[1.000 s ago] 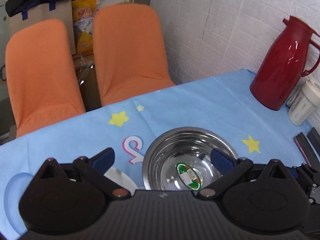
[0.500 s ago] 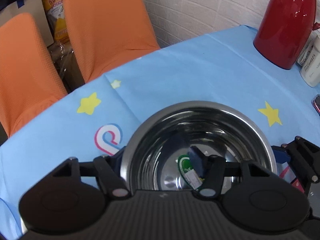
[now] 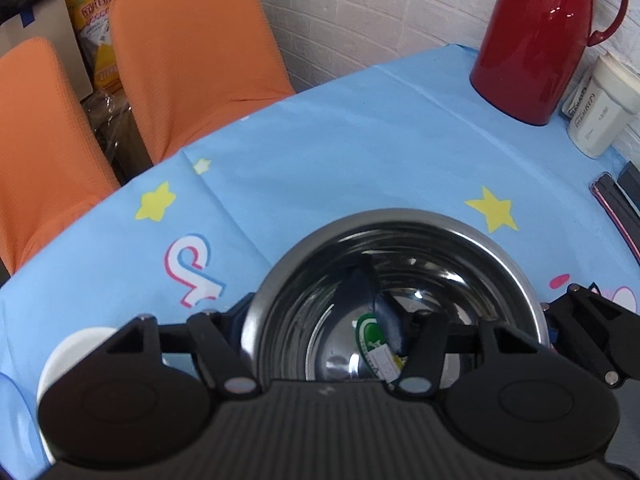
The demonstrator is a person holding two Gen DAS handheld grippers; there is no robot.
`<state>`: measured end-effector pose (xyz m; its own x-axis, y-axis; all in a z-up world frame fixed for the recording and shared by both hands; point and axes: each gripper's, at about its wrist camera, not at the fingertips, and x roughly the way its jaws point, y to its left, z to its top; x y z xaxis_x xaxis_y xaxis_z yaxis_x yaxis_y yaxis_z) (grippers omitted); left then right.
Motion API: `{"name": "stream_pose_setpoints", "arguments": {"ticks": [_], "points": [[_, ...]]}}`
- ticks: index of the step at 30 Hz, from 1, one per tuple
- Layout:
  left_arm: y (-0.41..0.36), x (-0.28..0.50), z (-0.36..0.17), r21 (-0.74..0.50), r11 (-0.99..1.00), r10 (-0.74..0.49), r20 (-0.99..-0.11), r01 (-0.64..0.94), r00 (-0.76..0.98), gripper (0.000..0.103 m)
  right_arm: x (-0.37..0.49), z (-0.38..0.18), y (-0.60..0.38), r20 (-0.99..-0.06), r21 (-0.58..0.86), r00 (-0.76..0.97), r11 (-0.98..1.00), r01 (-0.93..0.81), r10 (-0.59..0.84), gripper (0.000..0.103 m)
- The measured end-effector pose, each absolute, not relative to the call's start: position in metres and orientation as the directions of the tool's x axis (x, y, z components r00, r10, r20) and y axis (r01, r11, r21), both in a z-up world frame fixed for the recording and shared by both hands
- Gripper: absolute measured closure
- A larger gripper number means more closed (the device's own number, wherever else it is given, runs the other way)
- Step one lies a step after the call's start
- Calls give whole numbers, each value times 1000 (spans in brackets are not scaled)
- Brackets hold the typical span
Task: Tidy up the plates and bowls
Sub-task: 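Grasp the steel bowl rim with the left tool and lift it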
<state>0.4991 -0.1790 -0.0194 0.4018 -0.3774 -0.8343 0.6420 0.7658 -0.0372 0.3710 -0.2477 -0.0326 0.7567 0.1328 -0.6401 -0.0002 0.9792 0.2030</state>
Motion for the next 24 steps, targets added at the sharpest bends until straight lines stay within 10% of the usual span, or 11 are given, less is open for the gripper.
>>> {"name": "stream_pose_setpoints", "arguments": {"ticks": [24], "points": [[-93, 296, -35, -83, 826, -350, -851, 558, 391, 44, 188, -39, -193, -651, 286, 732, 958, -5, 198, 21]]}}
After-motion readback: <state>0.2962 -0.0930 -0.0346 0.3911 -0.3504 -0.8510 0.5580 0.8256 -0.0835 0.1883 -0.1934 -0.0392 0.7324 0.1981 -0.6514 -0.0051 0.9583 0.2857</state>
